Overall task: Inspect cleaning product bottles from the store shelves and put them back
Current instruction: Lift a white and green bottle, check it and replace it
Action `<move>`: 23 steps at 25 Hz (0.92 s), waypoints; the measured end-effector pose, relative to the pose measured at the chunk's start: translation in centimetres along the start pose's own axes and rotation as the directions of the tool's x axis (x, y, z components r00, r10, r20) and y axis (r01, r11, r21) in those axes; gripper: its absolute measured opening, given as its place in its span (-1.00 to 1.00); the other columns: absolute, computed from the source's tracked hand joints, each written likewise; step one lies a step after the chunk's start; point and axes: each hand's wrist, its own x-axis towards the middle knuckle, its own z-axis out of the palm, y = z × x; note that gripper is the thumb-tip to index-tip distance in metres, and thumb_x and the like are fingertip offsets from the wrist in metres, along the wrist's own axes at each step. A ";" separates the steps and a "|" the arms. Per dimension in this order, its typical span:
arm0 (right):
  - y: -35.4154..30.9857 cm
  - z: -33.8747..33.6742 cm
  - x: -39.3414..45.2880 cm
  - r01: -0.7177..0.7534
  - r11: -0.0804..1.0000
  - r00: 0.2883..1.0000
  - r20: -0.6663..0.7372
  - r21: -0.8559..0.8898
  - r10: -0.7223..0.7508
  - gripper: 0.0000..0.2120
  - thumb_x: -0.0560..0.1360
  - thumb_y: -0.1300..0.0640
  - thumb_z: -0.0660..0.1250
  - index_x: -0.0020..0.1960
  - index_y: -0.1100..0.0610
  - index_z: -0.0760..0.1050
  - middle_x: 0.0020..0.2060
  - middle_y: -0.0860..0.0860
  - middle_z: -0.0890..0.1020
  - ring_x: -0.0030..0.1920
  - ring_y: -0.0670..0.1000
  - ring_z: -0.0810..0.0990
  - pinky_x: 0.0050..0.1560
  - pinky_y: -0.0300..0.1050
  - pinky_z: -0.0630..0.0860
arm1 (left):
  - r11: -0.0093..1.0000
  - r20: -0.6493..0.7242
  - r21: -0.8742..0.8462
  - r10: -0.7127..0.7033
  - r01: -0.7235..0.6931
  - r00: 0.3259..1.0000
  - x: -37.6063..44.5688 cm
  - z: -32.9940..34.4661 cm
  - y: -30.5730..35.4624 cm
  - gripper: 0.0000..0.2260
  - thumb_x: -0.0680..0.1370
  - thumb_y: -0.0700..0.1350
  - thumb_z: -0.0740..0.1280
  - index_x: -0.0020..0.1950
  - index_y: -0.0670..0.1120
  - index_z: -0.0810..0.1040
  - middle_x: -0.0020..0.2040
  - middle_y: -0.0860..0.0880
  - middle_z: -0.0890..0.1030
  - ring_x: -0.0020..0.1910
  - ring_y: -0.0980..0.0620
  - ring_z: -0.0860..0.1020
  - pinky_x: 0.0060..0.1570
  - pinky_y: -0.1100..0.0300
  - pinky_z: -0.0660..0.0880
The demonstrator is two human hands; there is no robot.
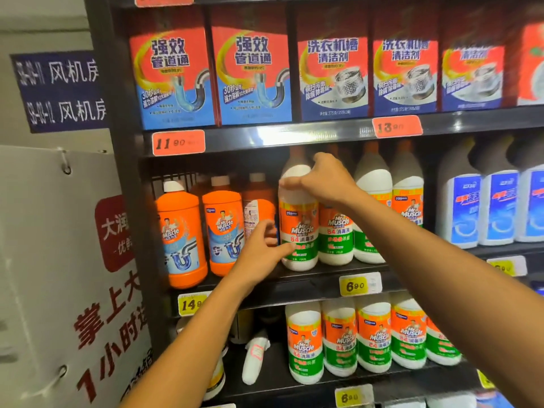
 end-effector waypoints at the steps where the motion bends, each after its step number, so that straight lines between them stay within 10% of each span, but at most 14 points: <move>1: 0.0 -0.1 -0.2 0.005 1.000 1.000 0.010 0.019 -0.005 -0.45 0.27 -0.23 0.55 0.06 0.03 0.41 -0.05 -0.03 0.49 -0.08 0.06 0.53 -0.22 -0.09 0.48 | 1.000 0.011 0.015 -0.003 0.003 1.000 0.1 0.2 0.0 -0.36 0.48 -0.10 0.50 0.48 -0.06 0.28 0.35 -0.02 0.46 0.27 0.00 0.50 0.26 0.02 0.50; 9: -0.1 -1.9 -2.4 0.029 0.986 0.996 0.075 0.162 -0.041 -0.51 0.32 -0.13 0.55 0.12 -0.05 0.41 0.00 -0.07 0.60 0.00 0.01 0.61 0.05 0.11 0.62 | 0.994 -0.043 0.095 0.060 -0.056 0.997 0.8 2.3 -0.6 -0.30 0.43 -0.13 0.54 0.48 -0.02 0.28 0.41 0.01 0.47 0.35 0.01 0.46 0.21 0.18 0.45; 18: 1.1 -6.0 -6.9 0.289 0.944 0.957 -0.050 0.160 -0.285 -0.48 0.27 -0.31 0.47 0.11 -0.10 0.46 -0.07 -0.19 0.62 -0.09 -0.12 0.60 -0.17 -0.06 0.57 | 0.984 -0.098 0.049 0.174 -0.170 0.980 -2.9 3.4 0.6 -0.24 0.32 -0.04 0.61 0.46 0.04 0.36 0.37 0.07 0.49 0.34 0.11 0.44 0.26 0.18 0.42; 23: 2.5 -9.3 -5.1 0.171 0.923 0.970 0.102 0.345 -0.218 -0.48 0.24 -0.35 0.47 0.03 -0.06 0.47 -0.10 -0.12 0.63 -0.07 -0.04 0.65 -0.01 0.14 0.63 | 0.920 0.102 -0.387 0.116 -0.067 0.988 -7.0 8.4 3.4 -0.24 0.13 0.15 0.65 0.24 -0.03 0.49 0.08 0.01 0.71 0.08 0.02 0.66 -0.02 0.20 0.58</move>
